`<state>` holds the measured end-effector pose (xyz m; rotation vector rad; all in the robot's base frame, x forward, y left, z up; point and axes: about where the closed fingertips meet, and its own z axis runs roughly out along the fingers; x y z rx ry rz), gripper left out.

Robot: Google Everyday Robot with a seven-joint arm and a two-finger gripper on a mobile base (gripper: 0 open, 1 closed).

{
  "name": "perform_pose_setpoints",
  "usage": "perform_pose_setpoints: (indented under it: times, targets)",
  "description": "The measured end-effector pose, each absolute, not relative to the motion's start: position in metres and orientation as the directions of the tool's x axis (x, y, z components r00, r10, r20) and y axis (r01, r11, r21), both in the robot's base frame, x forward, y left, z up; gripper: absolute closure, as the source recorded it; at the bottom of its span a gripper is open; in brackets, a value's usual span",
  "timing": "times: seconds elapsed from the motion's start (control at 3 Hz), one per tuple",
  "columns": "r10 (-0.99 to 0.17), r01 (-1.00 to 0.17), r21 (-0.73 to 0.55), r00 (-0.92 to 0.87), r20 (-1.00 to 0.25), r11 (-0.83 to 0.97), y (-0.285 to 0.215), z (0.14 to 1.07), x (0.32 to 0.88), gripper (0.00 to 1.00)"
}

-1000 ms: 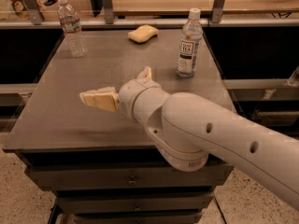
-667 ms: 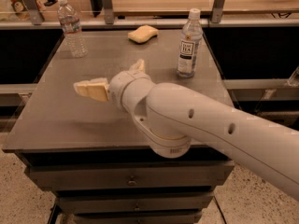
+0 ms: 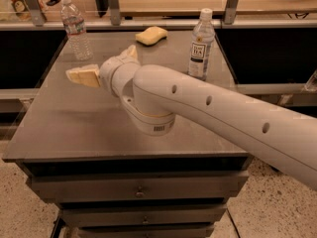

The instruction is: Move water bottle near sponge

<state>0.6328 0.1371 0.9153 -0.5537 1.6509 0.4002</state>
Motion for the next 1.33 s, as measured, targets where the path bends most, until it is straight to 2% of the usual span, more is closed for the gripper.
perform_pose_setpoints:
  times: [1.33]
  targets:
    - [-0.171,-0.625,-0.116,-0.029,-0.985,0.772,0.208,0.924,0.724,0.00]
